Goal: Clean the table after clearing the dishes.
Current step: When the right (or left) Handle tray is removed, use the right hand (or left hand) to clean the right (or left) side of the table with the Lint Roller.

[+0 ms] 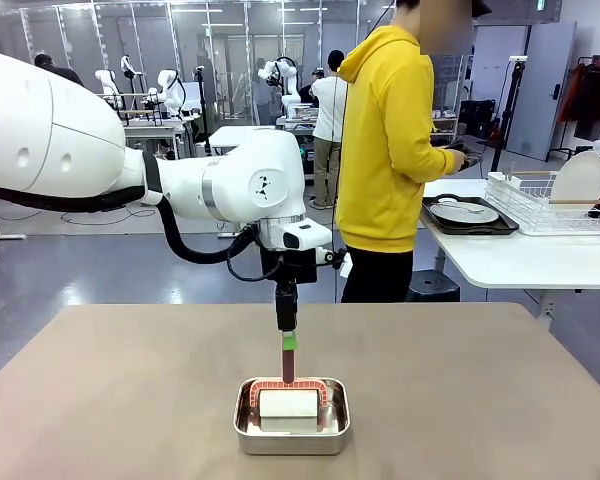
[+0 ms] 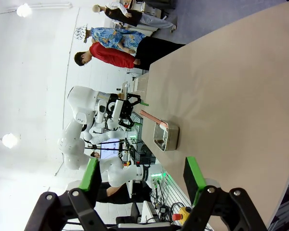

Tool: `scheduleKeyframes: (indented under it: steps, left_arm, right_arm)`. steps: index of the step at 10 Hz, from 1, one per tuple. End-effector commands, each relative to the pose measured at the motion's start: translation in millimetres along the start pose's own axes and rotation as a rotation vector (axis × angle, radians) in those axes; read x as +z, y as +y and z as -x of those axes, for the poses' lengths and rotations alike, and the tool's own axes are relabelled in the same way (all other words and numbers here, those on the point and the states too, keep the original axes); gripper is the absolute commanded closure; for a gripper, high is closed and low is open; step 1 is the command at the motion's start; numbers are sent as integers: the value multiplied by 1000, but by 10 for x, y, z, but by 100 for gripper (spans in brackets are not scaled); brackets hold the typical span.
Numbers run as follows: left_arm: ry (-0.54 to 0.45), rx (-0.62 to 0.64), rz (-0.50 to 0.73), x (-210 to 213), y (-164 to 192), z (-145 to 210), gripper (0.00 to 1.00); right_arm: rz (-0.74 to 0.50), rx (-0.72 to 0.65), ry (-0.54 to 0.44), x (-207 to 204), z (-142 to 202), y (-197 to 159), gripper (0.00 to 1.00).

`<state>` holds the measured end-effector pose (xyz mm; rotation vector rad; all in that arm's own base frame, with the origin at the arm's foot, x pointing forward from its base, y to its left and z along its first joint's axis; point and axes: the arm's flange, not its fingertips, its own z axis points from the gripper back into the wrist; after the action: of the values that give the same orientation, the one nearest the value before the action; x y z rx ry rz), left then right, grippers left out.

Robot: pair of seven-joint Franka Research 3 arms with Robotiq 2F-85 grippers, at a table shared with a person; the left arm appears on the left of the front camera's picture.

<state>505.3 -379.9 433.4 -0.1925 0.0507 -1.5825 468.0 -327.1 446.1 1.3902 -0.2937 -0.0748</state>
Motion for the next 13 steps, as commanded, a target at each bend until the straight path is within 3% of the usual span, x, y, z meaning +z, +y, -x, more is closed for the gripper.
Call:
scheduleKeyframes:
  steps: [1,11,13]
  left_arm:
    - [14,14,-7,-12,-6,-41,0]
    - [73,25,36,-315,-4,-40,0]
    - [84,31,40,-313,-7,-41,16]
  right_arm:
    - [-13,0,-7,-40,62,44,13]
    - [-13,0,-7,-40,62,44,13]
    - [-13,0,-7,-40,62,44,13]
